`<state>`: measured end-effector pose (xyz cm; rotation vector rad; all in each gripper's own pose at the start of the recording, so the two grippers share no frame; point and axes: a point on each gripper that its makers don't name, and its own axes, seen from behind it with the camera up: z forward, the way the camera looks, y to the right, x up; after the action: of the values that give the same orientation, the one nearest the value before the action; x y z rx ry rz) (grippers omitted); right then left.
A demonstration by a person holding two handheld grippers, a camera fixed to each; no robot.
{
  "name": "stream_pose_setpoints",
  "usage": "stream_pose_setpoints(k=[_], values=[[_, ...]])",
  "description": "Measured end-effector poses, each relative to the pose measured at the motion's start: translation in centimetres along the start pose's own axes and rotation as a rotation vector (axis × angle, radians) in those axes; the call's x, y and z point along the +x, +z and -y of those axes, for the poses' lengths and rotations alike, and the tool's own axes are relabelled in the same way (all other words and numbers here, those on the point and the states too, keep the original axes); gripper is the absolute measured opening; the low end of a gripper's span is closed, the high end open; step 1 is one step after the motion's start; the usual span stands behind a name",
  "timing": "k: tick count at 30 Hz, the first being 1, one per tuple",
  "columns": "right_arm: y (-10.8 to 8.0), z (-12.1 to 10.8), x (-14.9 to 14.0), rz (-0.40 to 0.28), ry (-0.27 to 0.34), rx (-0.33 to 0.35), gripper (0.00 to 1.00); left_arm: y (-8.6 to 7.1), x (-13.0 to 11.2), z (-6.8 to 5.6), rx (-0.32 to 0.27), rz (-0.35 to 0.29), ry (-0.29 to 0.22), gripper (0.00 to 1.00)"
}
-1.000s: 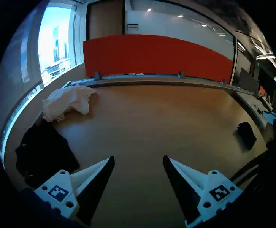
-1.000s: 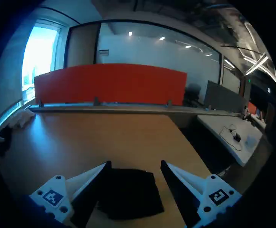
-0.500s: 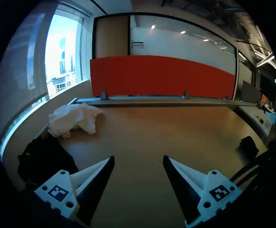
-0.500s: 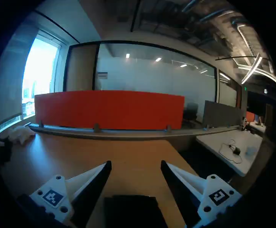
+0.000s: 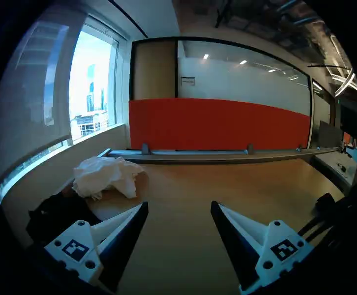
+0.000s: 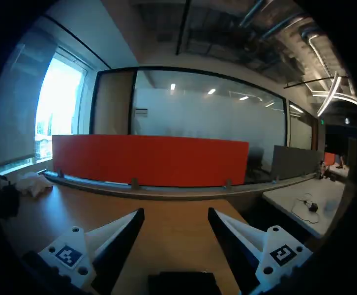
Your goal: Fold towel
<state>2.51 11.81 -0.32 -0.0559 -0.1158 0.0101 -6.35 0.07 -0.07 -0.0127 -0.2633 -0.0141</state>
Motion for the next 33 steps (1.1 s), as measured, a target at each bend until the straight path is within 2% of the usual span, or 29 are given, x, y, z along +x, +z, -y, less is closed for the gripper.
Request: stream_pose_setpoints(k=[9, 15, 24, 33], values=[[0.6, 4.6, 1.5, -0.034, 0.011, 0.054, 1.0, -0.1, 1.9, 0.1, 0.005, -0.053, -0.003, 0.94], [1.1, 7.7, 1.5, -0.037, -0.004, 0.085, 1.0, -0.1, 2.7, 0.4, 0.011, -0.084, -0.002, 0.94], [1.6, 10.6, 1.9, -0.05, 0.007, 0.081, 1.0, -0.2, 3.9, 1.1, 0.023, -0.128, 0.0, 0.94], [1.6, 12.6, 1.6, -0.045, -0.007, 0.076, 1.0, 0.2, 5.2, 0.8, -0.005, -0.182, -0.002, 0.94]])
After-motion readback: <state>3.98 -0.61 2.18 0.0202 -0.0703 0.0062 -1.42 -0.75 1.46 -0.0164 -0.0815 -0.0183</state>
